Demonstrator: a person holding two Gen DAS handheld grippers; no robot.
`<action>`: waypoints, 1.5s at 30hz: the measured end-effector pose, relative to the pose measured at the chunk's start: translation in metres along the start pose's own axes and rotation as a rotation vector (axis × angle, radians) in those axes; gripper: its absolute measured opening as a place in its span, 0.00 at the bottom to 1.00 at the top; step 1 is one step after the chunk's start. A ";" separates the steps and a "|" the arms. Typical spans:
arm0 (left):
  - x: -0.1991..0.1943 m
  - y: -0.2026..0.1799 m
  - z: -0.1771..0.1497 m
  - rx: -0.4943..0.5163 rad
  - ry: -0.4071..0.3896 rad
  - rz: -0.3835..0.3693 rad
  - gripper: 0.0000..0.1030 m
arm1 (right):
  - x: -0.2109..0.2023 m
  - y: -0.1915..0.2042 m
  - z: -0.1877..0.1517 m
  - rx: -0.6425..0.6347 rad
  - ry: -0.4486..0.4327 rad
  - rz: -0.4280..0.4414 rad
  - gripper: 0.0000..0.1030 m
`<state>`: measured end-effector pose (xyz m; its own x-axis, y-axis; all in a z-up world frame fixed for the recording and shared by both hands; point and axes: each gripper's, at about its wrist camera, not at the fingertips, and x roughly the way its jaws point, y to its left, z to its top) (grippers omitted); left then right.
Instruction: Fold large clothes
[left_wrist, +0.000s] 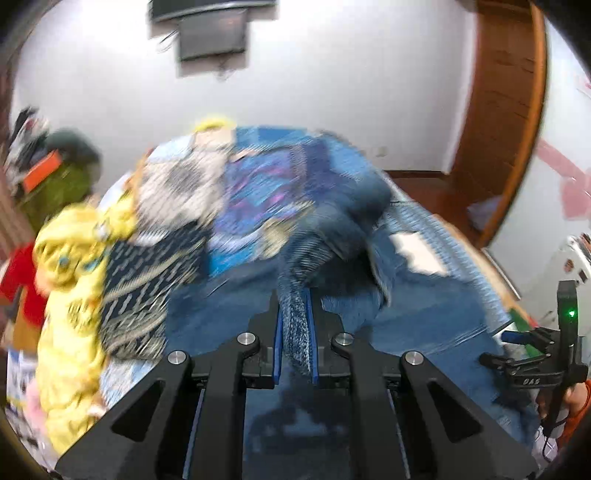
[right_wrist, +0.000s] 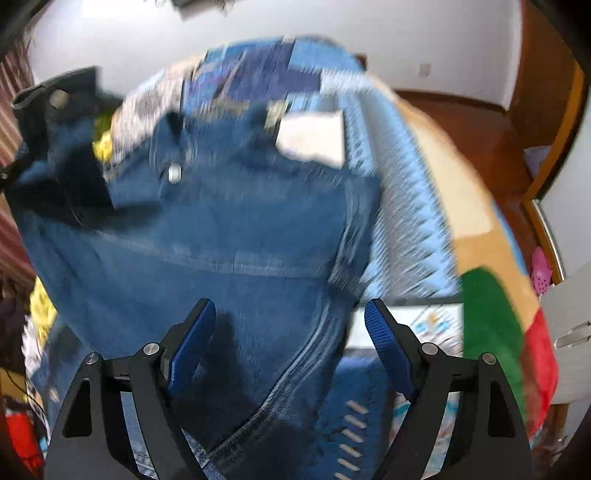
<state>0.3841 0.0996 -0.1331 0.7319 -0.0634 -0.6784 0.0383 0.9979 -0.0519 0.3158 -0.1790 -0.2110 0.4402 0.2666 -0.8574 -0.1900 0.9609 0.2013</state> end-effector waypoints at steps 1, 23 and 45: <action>0.004 0.015 -0.009 -0.034 0.029 -0.009 0.11 | 0.005 0.002 -0.005 -0.002 0.008 -0.010 0.78; 0.005 0.131 -0.123 -0.312 0.225 0.078 0.58 | 0.001 -0.006 -0.011 0.128 0.022 -0.049 0.83; 0.190 0.187 -0.029 -0.284 0.391 -0.070 0.69 | 0.047 -0.053 0.061 0.234 0.036 0.109 0.50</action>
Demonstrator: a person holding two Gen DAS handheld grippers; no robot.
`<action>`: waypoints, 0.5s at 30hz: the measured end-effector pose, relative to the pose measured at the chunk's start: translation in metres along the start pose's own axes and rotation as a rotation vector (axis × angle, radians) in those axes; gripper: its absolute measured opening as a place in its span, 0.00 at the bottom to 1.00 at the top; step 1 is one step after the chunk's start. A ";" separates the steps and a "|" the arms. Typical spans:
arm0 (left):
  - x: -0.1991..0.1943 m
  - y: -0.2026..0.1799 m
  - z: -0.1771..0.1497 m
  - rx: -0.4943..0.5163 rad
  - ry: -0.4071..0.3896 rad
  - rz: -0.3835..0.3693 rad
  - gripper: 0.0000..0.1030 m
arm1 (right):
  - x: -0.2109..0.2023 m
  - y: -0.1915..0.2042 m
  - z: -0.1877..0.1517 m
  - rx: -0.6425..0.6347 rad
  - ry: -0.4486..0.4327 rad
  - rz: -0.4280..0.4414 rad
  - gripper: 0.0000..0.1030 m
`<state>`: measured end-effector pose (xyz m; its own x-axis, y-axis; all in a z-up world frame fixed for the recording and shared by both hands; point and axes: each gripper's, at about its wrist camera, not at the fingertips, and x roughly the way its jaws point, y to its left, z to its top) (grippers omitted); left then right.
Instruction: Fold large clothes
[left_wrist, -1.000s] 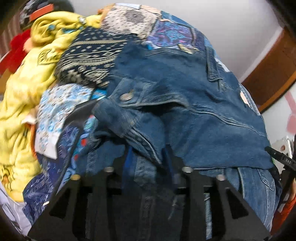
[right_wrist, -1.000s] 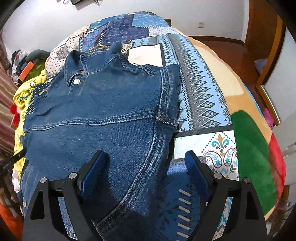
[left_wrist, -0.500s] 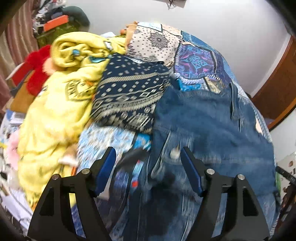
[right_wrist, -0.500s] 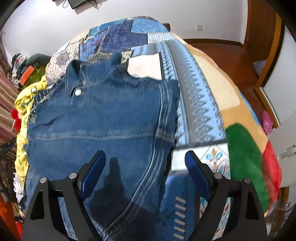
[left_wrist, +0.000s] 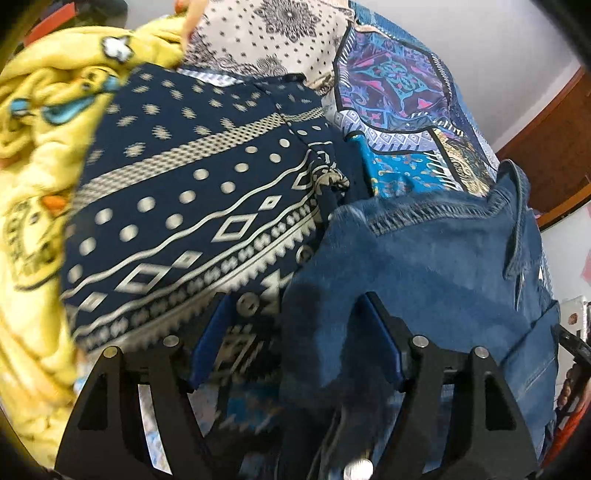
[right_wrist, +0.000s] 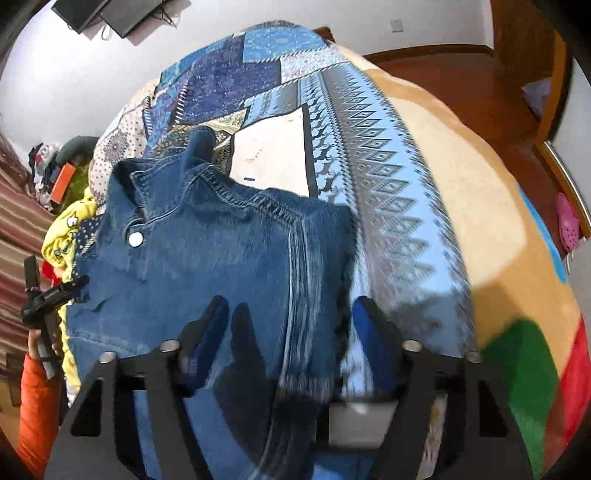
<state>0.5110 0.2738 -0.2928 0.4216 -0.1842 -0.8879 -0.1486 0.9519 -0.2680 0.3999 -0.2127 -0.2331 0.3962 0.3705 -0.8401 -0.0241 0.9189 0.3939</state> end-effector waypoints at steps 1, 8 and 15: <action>0.003 -0.001 0.004 0.003 -0.005 -0.012 0.69 | 0.004 0.000 0.004 0.003 -0.006 -0.006 0.40; 0.003 -0.025 0.023 0.092 -0.049 -0.036 0.13 | 0.016 0.009 0.024 -0.006 -0.027 -0.023 0.15; -0.057 -0.042 0.031 0.101 -0.216 -0.009 0.10 | -0.018 0.052 0.075 -0.182 -0.151 -0.074 0.13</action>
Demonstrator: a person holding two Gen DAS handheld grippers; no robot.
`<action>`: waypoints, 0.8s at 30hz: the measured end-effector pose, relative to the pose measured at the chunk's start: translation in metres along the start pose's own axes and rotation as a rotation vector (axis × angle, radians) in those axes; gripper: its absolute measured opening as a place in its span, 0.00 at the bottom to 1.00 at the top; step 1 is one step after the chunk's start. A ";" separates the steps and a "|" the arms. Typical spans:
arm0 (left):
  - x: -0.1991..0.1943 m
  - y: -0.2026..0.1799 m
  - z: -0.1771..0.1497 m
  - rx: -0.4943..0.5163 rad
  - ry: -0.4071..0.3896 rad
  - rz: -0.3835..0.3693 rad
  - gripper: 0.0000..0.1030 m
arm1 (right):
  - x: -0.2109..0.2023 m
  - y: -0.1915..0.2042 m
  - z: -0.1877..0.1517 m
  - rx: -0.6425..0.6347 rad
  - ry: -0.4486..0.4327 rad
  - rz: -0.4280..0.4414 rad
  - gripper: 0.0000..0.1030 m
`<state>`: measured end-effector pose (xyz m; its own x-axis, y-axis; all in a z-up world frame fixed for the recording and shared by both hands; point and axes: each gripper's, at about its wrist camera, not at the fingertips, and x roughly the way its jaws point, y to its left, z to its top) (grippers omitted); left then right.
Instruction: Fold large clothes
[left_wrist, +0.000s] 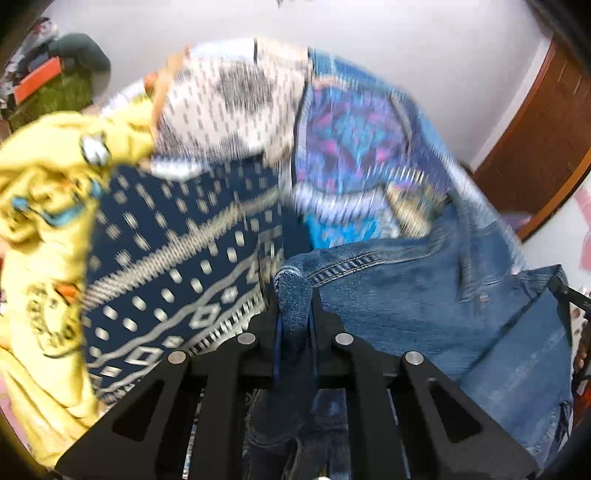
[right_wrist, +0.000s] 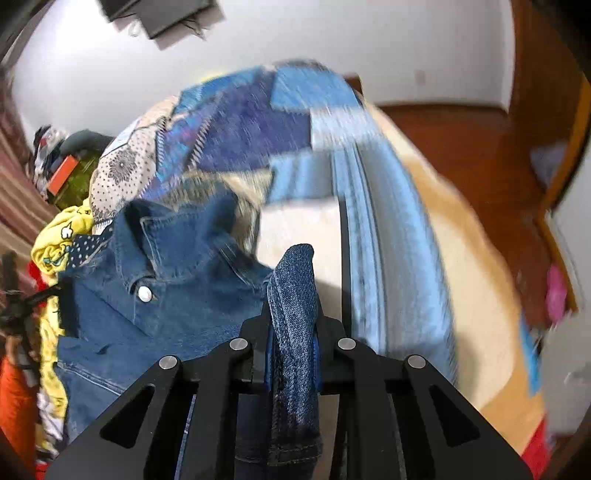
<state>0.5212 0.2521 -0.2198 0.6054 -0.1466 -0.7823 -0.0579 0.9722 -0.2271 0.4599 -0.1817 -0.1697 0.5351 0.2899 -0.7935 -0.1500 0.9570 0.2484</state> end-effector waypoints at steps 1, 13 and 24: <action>-0.010 0.001 0.004 -0.004 -0.026 -0.012 0.10 | -0.002 0.002 0.009 -0.013 -0.021 -0.009 0.13; 0.027 0.030 0.003 -0.036 0.072 0.200 0.17 | 0.072 0.015 0.031 -0.115 0.065 -0.185 0.20; 0.010 0.014 -0.015 0.013 0.171 0.292 0.60 | 0.050 0.007 0.007 -0.061 0.171 -0.198 0.65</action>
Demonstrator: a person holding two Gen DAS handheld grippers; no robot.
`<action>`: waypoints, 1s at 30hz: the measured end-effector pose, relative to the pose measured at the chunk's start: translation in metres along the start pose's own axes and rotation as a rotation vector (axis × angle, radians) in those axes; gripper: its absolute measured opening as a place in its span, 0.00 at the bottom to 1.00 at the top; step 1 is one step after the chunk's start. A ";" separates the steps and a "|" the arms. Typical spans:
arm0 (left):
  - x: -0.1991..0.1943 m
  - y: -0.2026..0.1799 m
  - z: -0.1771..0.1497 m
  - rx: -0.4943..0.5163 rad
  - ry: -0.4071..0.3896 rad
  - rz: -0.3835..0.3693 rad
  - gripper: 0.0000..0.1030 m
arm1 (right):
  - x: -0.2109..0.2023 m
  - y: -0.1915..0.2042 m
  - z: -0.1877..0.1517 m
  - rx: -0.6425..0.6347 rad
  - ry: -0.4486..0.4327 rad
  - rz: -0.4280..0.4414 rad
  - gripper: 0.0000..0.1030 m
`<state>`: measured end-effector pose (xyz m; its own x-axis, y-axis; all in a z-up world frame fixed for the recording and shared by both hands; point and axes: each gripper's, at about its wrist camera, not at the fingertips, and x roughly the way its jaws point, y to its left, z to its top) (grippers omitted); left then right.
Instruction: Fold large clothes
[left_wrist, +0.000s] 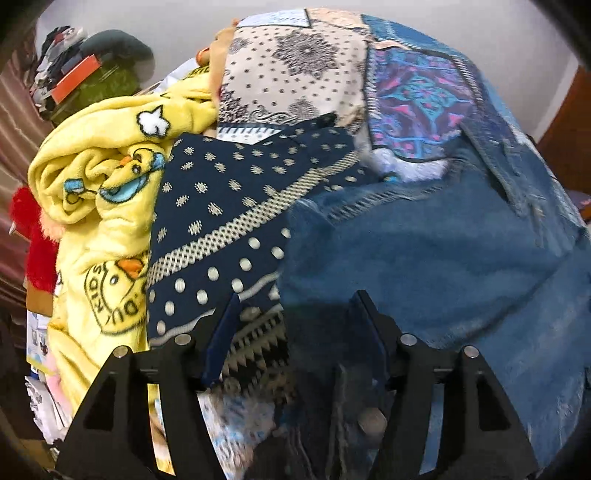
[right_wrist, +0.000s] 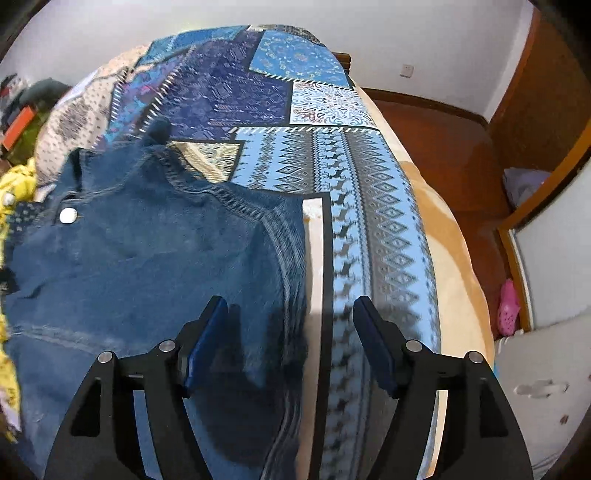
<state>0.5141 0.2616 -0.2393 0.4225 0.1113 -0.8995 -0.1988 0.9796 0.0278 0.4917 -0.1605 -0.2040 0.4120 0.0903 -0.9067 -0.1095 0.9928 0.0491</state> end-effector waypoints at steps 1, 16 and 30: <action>-0.009 -0.002 -0.003 0.002 -0.008 -0.013 0.60 | -0.009 0.000 -0.003 0.005 -0.006 0.013 0.65; -0.158 -0.022 -0.083 0.063 -0.199 -0.157 0.84 | -0.149 0.034 -0.069 -0.095 -0.258 0.106 0.83; -0.141 0.012 -0.215 -0.128 -0.043 -0.278 0.86 | -0.146 0.002 -0.180 0.029 -0.158 0.153 0.83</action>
<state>0.2620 0.2221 -0.2064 0.5129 -0.1483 -0.8455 -0.1787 0.9450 -0.2741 0.2683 -0.1864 -0.1475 0.5294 0.2493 -0.8109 -0.1563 0.9681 0.1956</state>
